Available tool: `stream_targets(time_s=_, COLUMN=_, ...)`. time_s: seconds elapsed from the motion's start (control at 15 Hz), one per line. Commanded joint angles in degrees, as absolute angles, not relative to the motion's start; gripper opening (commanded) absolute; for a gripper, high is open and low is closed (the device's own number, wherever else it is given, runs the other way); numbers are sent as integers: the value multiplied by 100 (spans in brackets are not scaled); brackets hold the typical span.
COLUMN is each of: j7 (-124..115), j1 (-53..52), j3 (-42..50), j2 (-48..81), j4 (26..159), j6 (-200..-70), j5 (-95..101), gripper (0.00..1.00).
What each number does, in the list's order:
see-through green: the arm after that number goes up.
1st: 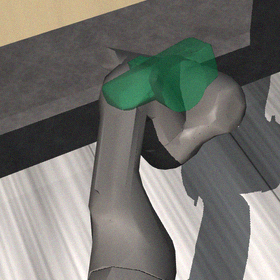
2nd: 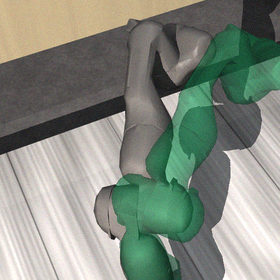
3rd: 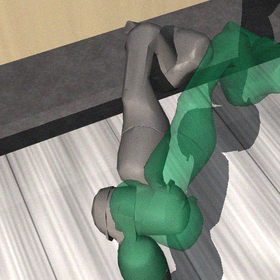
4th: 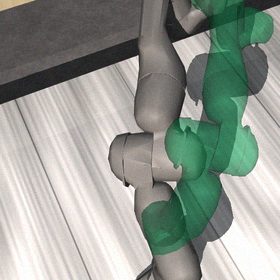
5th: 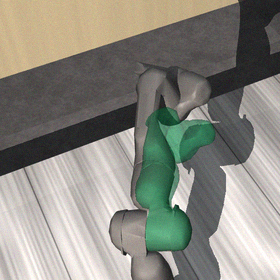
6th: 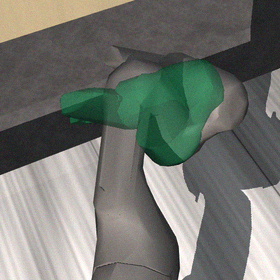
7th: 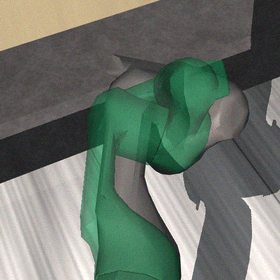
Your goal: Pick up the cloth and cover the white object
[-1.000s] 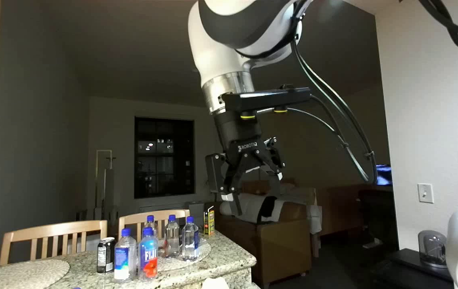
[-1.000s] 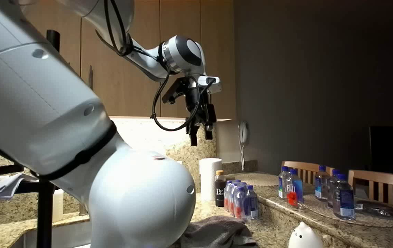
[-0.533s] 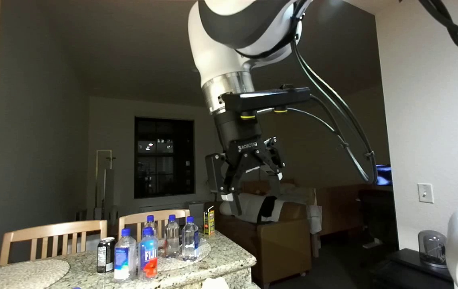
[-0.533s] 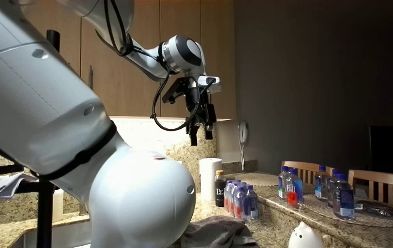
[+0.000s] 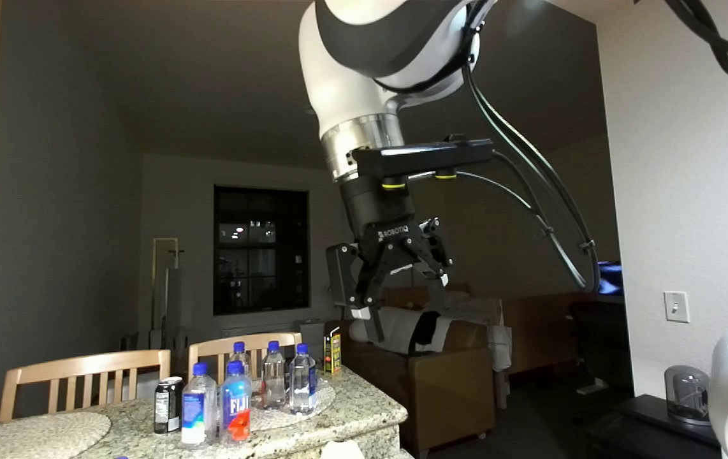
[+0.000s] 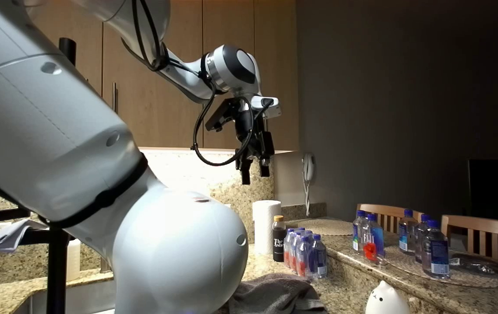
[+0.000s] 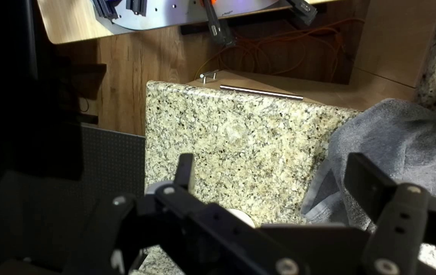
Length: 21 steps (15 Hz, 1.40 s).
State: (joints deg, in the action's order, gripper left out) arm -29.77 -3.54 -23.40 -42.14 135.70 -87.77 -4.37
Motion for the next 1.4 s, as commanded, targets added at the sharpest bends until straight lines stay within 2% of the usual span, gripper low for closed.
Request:
stream_targets(time_s=0.0, j7=-3005, j1=-419, j3=-2331, j2=-3977, j4=13592, j6=-9048, j5=-397, gripper=100)
stream_targets(time_s=0.4, j7=-2899, j1=-364, j3=-2333, j2=-2946, j4=13561, j6=-10229, j5=-160, gripper=100)
stream_targets(time_s=0.8, j7=-2281, j1=-340, j3=-1699, j2=-1304, j4=12873, j6=-11167, j5=248, gripper=100)
stream_targets(time_s=1.33, j7=-1073, j1=-613, j3=-1100, j2=751, j4=11502, j6=-11432, j5=232, gripper=100)
